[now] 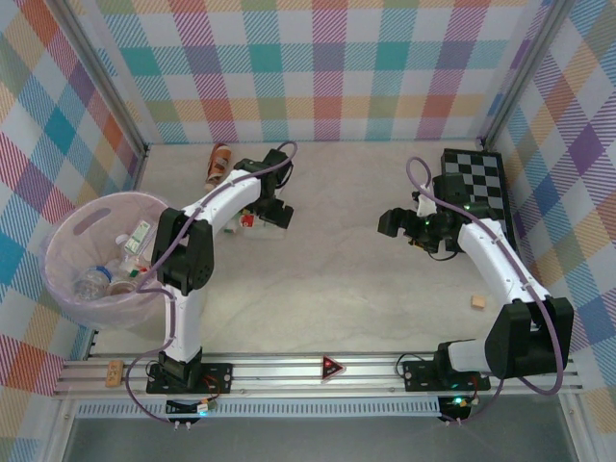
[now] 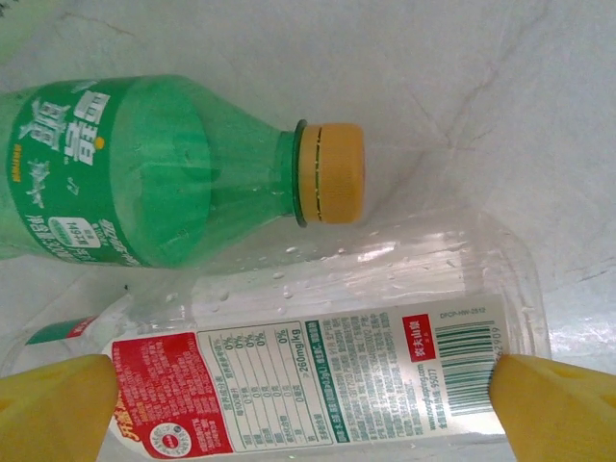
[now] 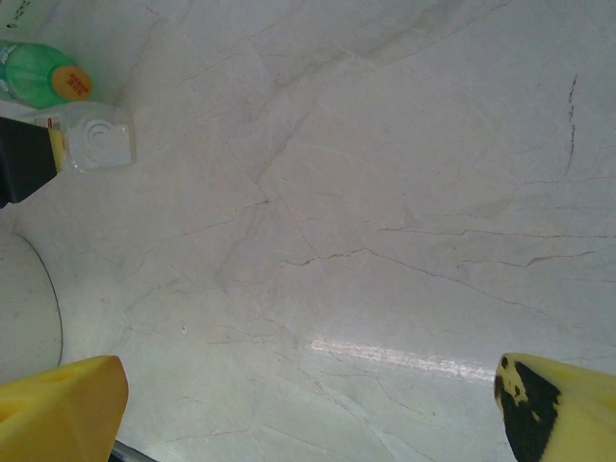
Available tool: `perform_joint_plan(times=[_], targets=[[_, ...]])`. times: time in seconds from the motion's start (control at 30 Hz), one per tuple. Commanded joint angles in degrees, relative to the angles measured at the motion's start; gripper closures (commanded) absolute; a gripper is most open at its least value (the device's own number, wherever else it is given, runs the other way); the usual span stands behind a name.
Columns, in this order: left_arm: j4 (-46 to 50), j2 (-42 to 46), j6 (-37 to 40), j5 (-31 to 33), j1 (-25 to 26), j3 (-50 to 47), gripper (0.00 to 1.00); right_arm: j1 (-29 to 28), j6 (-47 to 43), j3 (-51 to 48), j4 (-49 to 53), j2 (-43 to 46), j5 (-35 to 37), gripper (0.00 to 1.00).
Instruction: Put the plastic bottles in the bin
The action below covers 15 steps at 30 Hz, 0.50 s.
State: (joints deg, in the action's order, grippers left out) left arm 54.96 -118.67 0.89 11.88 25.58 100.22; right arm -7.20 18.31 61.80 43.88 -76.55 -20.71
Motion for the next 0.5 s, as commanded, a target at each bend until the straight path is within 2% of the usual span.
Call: perform_joint_plan(times=[0.0,0.27,0.47], targets=[[4.2,-2.9,-2.2,-3.6,0.7,-2.2,0.0,-0.2,-1.1,-0.1,1.2,1.1,0.2,0.02],[3.5,3.1,-6.9,-10.3,4.2,-5.0,0.0,-0.2,-0.9,0.2,0.8,0.6,0.2,0.02],[-0.2,6.8,-11.0,-20.0,7.0,-6.4,0.02,-0.3,-1.0,0.4,0.6,0.1,0.1,0.02]])
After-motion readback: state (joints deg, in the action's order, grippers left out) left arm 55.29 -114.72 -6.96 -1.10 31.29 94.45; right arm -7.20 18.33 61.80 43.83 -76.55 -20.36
